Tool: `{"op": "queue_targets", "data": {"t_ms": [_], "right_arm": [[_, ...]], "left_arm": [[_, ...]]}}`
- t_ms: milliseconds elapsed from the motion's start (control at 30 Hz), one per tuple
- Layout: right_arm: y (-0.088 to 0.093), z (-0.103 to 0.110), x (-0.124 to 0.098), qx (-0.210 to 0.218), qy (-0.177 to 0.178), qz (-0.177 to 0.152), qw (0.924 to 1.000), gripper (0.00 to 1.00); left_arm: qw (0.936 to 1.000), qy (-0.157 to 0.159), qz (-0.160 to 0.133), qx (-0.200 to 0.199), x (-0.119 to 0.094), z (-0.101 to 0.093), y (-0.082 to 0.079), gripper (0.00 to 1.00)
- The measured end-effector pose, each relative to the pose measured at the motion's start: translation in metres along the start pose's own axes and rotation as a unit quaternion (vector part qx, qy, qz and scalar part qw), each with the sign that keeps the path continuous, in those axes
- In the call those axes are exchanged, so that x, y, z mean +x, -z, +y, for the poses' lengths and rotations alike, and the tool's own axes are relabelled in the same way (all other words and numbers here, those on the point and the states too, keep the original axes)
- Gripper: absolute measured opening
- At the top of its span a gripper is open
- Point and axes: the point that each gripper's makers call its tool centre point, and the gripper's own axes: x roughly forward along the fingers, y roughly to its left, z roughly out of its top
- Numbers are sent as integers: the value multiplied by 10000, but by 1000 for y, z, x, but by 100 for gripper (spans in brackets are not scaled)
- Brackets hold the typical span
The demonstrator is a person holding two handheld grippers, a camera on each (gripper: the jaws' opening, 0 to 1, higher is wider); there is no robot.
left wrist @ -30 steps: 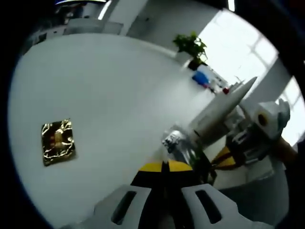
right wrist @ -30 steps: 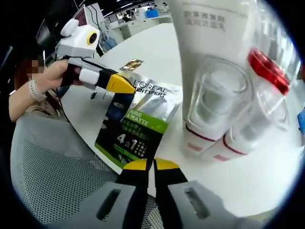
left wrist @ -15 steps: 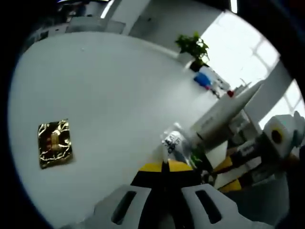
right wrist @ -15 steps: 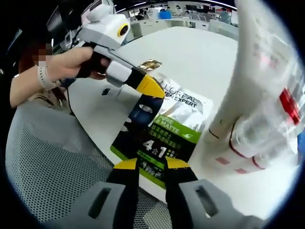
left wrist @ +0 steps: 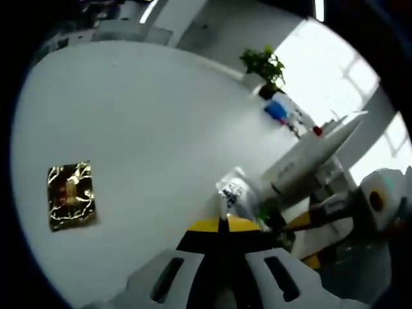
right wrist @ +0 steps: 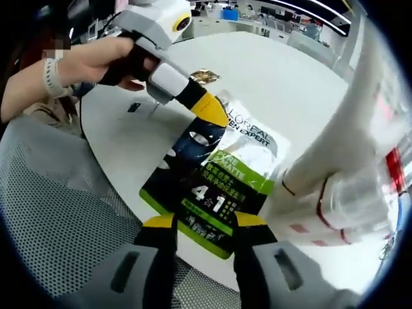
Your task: Arrange the skincare products in the storage area until every visible bottle or jar stands upright without overlapping.
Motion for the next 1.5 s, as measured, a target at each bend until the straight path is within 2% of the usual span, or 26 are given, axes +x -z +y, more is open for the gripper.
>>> {"op": "queue_targets", "data": {"t_ms": [333, 700, 800, 867, 933, 1100, 1167, 1267, 1300, 1367, 1500], "right_arm": [[-3, -6, 3, 14, 81, 20, 10000, 34], [-7, -6, 6, 131, 110, 39, 9998, 34], [-7, -6, 6, 176, 114, 49, 9998, 34], [-7, -6, 6, 189, 116, 63, 9997, 35], [-7, -6, 6, 209, 116, 57, 9997, 35], [-7, -6, 6, 215, 112, 61, 9997, 35], [-7, -6, 6, 222, 109, 67, 9997, 35], [-7, -6, 6, 246, 110, 61, 9996, 35], [-7, -6, 6, 238, 109, 56, 9996, 35], [-6, -6, 6, 240, 107, 60, 9996, 35], [-6, -6, 6, 246, 106, 64, 9996, 35]], "left_arm": [[10000, -8, -22, 3, 2, 2, -3, 0], [9993, -82, 78, 342, 5, 6, -6, 0], [9980, -244, 33, 586, 3, 11, -10, 4], [9967, -291, -104, 750, 0, 13, -16, 12], [9967, -344, -105, 732, -4, 18, -19, 15], [9874, -676, -240, 1414, -16, 20, -30, 19], [9831, -670, -220, 1691, -20, 15, -32, 20], [9795, -567, -326, 1908, -23, 3, -33, 27], [9797, -454, -221, 1942, -22, -3, -29, 26], [9757, -439, -115, 2145, -21, -5, -26, 24], [9731, -461, 46, 2255, -17, -3, -21, 25]]}}
